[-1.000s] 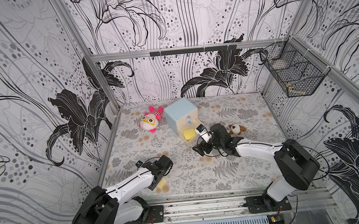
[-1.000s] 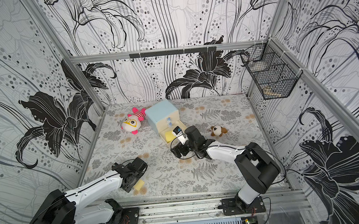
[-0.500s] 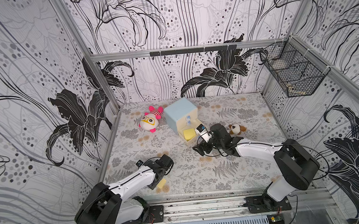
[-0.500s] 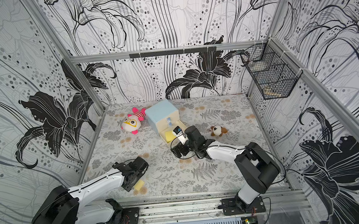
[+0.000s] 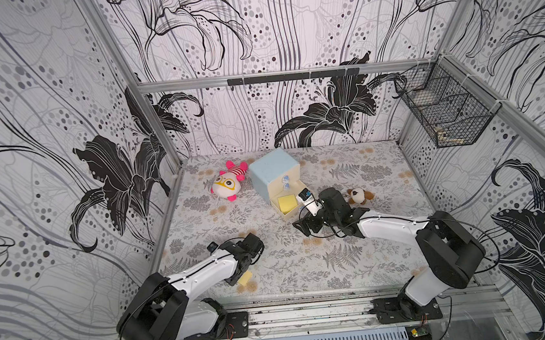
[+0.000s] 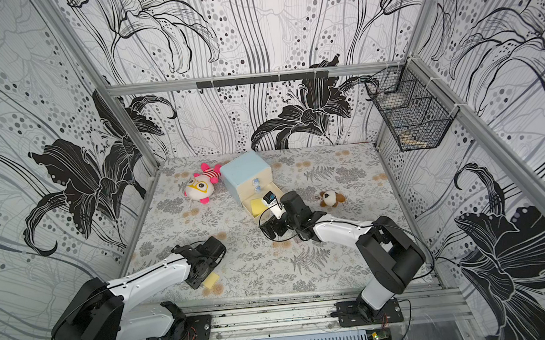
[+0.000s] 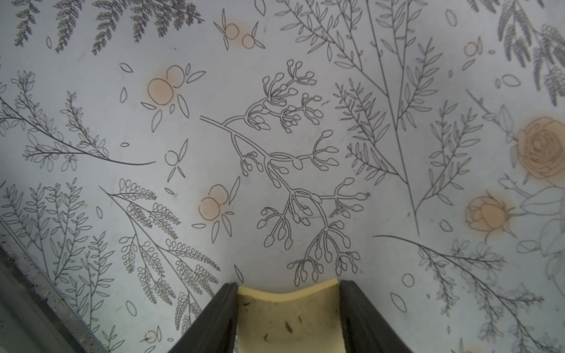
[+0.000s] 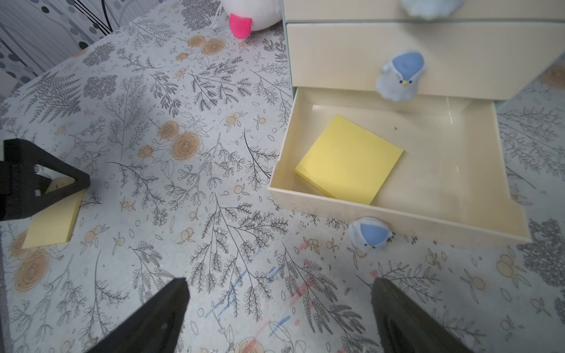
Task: Please put the sticky notes in the drawer by color
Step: Pick up the sticky notes from the center of the board.
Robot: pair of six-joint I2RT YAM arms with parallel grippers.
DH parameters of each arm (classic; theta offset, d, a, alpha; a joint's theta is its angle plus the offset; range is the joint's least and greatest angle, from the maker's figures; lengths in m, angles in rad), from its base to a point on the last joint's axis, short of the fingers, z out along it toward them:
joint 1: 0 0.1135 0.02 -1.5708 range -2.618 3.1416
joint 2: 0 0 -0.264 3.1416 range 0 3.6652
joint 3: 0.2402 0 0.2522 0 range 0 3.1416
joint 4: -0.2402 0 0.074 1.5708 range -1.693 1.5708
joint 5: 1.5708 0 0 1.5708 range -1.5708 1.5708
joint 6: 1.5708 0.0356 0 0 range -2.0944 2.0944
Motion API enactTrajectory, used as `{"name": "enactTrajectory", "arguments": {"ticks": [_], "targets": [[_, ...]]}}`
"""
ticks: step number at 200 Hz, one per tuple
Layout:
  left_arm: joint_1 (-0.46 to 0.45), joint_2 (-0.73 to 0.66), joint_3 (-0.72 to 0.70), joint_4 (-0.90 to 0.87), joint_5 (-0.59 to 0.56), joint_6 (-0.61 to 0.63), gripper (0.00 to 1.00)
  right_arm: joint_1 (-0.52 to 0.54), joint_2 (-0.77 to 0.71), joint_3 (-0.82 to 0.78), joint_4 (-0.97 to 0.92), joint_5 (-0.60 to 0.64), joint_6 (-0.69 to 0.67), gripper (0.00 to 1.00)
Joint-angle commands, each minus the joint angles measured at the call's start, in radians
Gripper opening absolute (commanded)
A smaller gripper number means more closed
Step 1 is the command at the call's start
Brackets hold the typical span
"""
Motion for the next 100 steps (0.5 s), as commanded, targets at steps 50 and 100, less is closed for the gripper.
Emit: {"name": "enactTrajectory", "arguments": {"ticks": [50,100], "targets": [[0.015,0.004,0.044,0.032,0.035,0.014,0.55,0.005,-0.014,-0.002,0.004,-0.020,0.009,0.99],[0.036,0.001,0.118,0.043,0.037,0.059,0.56,0.008,-0.030,-0.060,0.142,-0.200,0.189,0.99]]}}
